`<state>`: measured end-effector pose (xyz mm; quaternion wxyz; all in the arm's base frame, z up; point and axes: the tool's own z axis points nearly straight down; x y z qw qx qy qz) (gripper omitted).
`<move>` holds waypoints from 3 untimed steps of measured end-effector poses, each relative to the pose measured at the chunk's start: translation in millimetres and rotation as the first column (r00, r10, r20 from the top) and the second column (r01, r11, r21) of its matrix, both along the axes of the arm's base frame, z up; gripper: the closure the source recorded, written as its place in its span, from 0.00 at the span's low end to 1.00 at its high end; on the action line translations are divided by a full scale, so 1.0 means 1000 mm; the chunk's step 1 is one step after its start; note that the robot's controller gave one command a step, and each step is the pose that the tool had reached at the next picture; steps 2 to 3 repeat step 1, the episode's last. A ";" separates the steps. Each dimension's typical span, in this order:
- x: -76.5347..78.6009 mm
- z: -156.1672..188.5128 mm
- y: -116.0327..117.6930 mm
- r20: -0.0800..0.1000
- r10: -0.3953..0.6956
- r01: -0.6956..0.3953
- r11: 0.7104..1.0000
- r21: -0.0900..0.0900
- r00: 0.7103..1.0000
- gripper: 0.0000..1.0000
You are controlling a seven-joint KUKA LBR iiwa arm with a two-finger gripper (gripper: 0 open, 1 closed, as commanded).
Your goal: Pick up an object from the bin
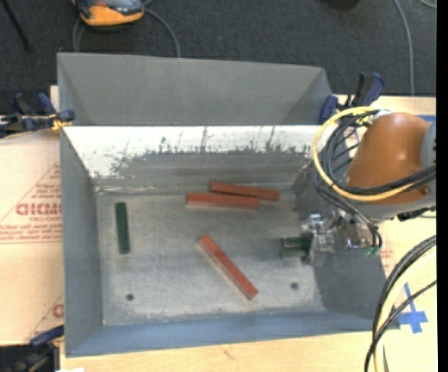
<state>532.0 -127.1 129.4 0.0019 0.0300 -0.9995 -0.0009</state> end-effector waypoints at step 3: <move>0.006 0.090 0.012 0.008 0.488 -0.488 0.873 -0.004 0.873 1.00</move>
Offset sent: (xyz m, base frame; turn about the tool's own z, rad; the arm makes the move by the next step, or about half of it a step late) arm 0.0000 0.0000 0.0000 0.0000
